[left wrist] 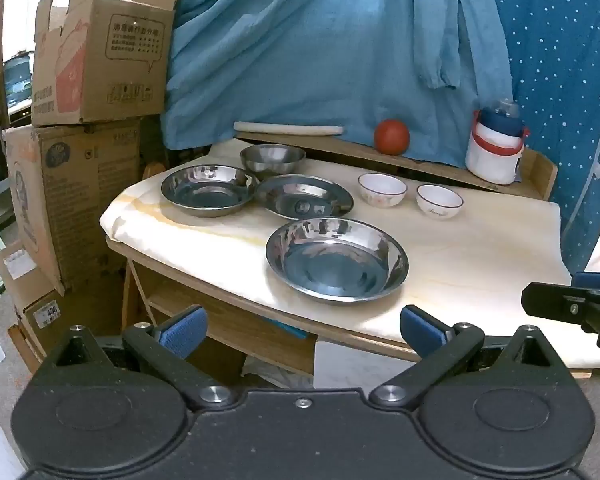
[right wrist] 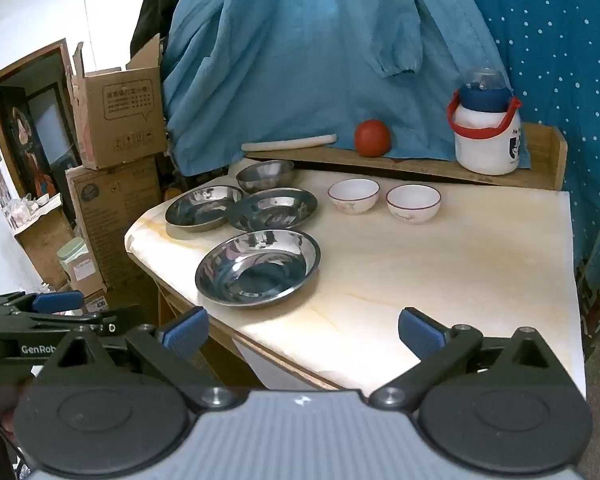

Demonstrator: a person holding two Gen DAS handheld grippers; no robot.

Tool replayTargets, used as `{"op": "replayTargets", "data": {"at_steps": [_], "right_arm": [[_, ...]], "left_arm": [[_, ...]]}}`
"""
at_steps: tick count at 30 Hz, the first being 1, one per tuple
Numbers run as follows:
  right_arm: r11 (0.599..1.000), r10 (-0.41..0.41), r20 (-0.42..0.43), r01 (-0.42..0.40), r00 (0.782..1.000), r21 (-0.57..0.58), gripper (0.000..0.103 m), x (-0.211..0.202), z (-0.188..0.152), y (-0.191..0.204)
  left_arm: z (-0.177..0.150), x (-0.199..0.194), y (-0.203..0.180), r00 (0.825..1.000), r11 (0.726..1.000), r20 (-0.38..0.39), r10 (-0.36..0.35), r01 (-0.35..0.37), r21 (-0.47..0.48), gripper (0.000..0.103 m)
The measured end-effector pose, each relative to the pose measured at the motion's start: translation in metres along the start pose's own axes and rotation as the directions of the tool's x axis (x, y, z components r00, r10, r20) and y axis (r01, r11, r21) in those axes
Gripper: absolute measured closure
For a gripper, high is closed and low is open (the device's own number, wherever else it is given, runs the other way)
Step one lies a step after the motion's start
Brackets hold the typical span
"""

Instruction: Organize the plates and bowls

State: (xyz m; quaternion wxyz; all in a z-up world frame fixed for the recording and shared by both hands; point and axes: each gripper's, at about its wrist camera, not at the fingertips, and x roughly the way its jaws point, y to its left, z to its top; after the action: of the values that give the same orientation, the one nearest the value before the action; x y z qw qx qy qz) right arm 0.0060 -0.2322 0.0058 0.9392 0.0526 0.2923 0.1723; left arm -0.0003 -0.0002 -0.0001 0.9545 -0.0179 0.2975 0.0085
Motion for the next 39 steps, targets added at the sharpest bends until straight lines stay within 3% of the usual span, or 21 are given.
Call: {"op": "replayTargets", "data": {"at_steps": [39], "right_arm": [[1.000, -0.001, 0.002, 0.001, 1.000, -0.001, 0.000, 0.0065, 0.0053, 0.0044]], "left_arm": [[0.0025, 0.0032, 0.0019, 1.000, 1.000, -0.006, 0.000, 0.000, 0.000, 0.001]]}}
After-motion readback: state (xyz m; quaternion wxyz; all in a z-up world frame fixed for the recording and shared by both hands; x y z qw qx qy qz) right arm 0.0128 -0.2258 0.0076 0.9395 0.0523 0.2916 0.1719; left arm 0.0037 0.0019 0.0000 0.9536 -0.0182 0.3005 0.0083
